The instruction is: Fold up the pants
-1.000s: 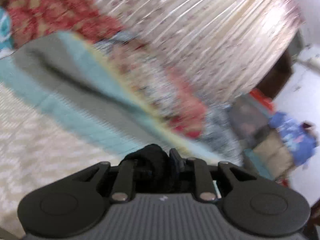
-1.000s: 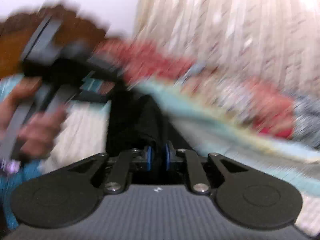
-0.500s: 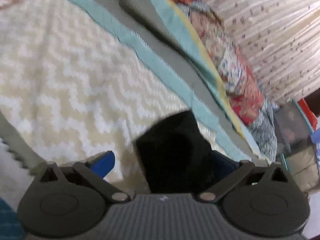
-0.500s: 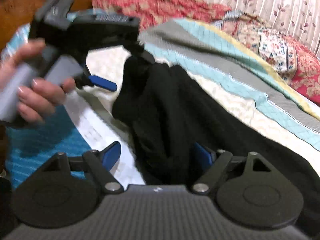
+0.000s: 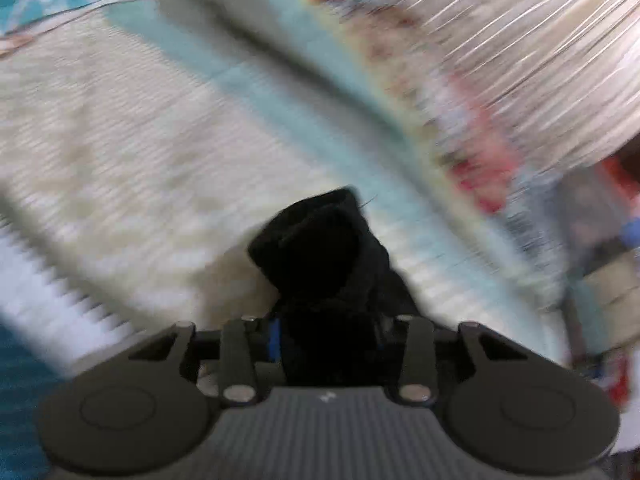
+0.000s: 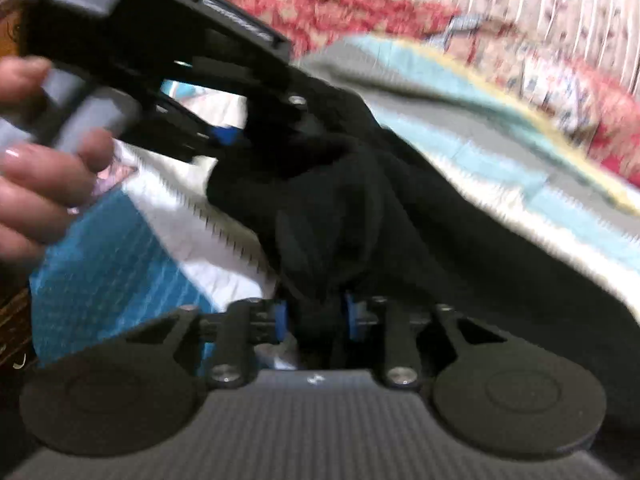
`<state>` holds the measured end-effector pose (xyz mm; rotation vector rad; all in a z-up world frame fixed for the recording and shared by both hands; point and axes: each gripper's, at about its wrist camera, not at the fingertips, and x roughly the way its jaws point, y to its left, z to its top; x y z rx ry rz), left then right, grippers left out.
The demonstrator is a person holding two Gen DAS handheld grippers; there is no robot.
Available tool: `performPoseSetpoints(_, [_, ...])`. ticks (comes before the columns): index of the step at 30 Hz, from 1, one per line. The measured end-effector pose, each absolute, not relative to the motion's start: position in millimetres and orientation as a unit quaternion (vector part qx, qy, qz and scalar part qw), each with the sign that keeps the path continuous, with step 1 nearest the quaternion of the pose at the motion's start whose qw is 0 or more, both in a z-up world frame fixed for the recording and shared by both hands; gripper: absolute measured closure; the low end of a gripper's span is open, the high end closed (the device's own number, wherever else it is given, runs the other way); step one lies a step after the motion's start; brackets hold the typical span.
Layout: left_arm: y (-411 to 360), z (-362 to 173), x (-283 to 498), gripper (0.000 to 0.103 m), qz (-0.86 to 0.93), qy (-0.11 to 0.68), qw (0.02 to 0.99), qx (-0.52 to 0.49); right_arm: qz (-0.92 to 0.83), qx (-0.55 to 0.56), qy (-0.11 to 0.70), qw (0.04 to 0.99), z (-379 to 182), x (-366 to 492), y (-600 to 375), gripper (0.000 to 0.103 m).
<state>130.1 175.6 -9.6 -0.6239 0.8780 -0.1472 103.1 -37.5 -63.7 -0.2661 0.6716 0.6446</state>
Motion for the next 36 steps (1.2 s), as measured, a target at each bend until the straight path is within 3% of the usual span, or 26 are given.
performPoseSetpoints(1, [174,-17,127,0.054,-0.042,0.438,0.855,-0.275,0.317,-0.134,0.337,0.876,-71,107,-34,0.038])
performPoseSetpoints(4, [188,-17,113,0.026,-0.021,0.439,0.850,-0.290,0.332,-0.155,0.326,0.871,-67,99,-34,0.030])
performPoseSetpoints(8, [224,10,81,0.017,0.009,0.383,0.854,-0.352,0.329,-0.128,0.302,0.885,-41,85,-79,0.022])
performPoseSetpoints(12, [229,36,77,0.019,0.044,0.343,0.865,-0.364,0.263,-0.062,0.287,0.919,-26,63,-171,0.022])
performPoseSetpoints(16, [179,64,96,0.020,-0.015,0.345,0.886,-0.310,0.087,0.049,0.267,0.959,-16,28,-301,0.023])
performPoseSetpoints(23, [-15,46,151,0.025,-0.180,0.422,0.866,-0.202,-0.283,0.283,0.205,0.893,-34,-74,-530,0.029])
performPoseSetpoints(30, [-175,6,185,0.036,-0.252,0.491,0.821,-0.144,-0.343,0.341,0.229,0.845,-63,-79,-614,0.028])
performPoseSetpoints(32, [-203,-3,183,0.037,-0.254,0.507,0.815,-0.117,-0.341,0.343,0.237,0.842,-68,-67,-628,0.034])
performPoseSetpoints(33, [-215,-8,184,0.037,-0.249,0.512,0.815,-0.102,-0.331,0.343,0.245,0.844,-71,-61,-633,0.067])
performPoseSetpoints(34, [-226,-13,186,0.037,-0.242,0.517,0.817,-0.086,-0.316,0.347,0.251,0.847,-73,-59,-635,0.084])
performPoseSetpoints(36, [-241,-18,184,0.036,-0.228,0.517,0.823,-0.061,-0.313,0.351,0.222,0.854,-66,-72,-636,0.088])
